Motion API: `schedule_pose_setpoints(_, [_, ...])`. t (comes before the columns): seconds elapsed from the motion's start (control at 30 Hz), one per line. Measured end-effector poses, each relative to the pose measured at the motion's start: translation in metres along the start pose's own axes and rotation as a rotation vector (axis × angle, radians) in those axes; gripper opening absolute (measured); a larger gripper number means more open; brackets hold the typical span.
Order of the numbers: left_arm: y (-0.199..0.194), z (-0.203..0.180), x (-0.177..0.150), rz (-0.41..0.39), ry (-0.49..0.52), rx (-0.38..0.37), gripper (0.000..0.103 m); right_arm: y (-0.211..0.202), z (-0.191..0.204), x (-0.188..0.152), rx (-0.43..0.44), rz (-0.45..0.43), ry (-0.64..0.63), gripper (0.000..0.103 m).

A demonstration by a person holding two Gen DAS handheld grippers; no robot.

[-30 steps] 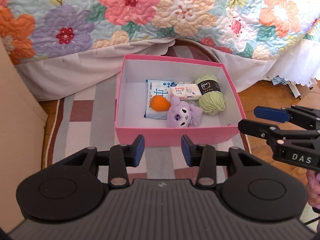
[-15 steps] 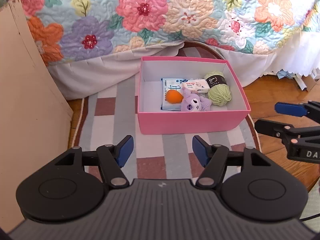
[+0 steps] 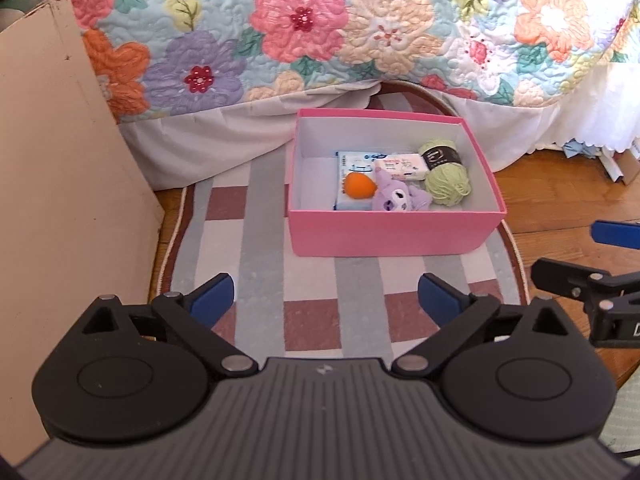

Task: Organize objects

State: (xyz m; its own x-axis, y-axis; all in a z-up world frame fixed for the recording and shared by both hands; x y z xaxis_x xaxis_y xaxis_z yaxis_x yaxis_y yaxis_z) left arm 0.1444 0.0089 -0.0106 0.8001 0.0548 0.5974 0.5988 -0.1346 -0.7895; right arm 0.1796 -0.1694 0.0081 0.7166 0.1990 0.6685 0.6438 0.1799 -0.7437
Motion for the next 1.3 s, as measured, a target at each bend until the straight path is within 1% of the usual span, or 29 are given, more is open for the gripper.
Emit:
schedule_pose_setpoints(0.03, [0.0,0.001,-0.001,0.002,0.004,0.011,0.103,0.0,-0.001,-0.001,-0.002,0.011,0.009,0.099])
schedule_pose_setpoints(0.13, [0.0,0.003,-0.004,0.018,0.005,0.048,0.103,0.001,-0.005,-0.006,0.026,0.047,0.05,0.099])
schedule_pose_setpoints(0.2, [0.001,0.005,-0.007,0.031,0.0,0.071,0.103,0.002,-0.009,-0.009,0.026,0.059,0.068,0.099])
schedule_pose_setpoints(0.33, [0.002,0.006,-0.013,0.048,-0.02,0.078,0.103,0.001,-0.012,-0.012,0.005,0.071,0.075,0.099])
schedule_pose_setpoints(0.4, [0.003,0.007,-0.017,0.082,-0.033,0.084,0.103,0.0,-0.012,-0.013,-0.006,0.073,0.063,0.099])
schedule_pose_setpoints(0.47, [0.002,0.008,-0.019,0.082,-0.037,0.09,0.103,-0.001,-0.012,-0.013,-0.017,0.072,0.053,0.098])
schedule_pose_setpoints(0.6, [0.0,0.009,-0.022,0.092,-0.057,0.085,0.103,-0.003,-0.014,-0.014,-0.015,0.076,0.052,0.099])
schedule_pose_setpoints(0.8, [-0.007,0.008,-0.023,0.081,-0.068,0.07,0.103,-0.004,-0.015,-0.016,-0.008,0.09,0.05,0.098])
schedule_pose_setpoints(1.03, [-0.009,0.008,-0.025,0.086,-0.076,0.064,0.103,-0.001,-0.013,-0.019,0.0,0.124,0.042,0.098])
schedule_pose_setpoints(1.13, [-0.009,0.009,-0.026,0.084,-0.087,0.072,0.103,-0.001,-0.012,-0.023,0.017,0.168,0.069,0.098])
schedule_pose_setpoints(1.3, [-0.008,0.01,-0.029,0.093,-0.096,0.065,0.103,-0.003,-0.005,-0.026,0.008,0.171,0.039,0.098])
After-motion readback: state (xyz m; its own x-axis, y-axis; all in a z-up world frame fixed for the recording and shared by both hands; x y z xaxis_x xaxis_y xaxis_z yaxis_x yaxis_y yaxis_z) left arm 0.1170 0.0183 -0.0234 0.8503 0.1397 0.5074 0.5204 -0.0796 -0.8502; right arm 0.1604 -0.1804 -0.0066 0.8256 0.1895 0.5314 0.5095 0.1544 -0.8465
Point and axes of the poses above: each gripper's, at about its wrist camera, not at the fingertips, and y roughly the way its jaws point, z to its left, x to its top, the point moved 8 cm from there along y, roughly the way its jaws point, and after that the axes turned 9 degrees about -x, right-handed, at the moved point
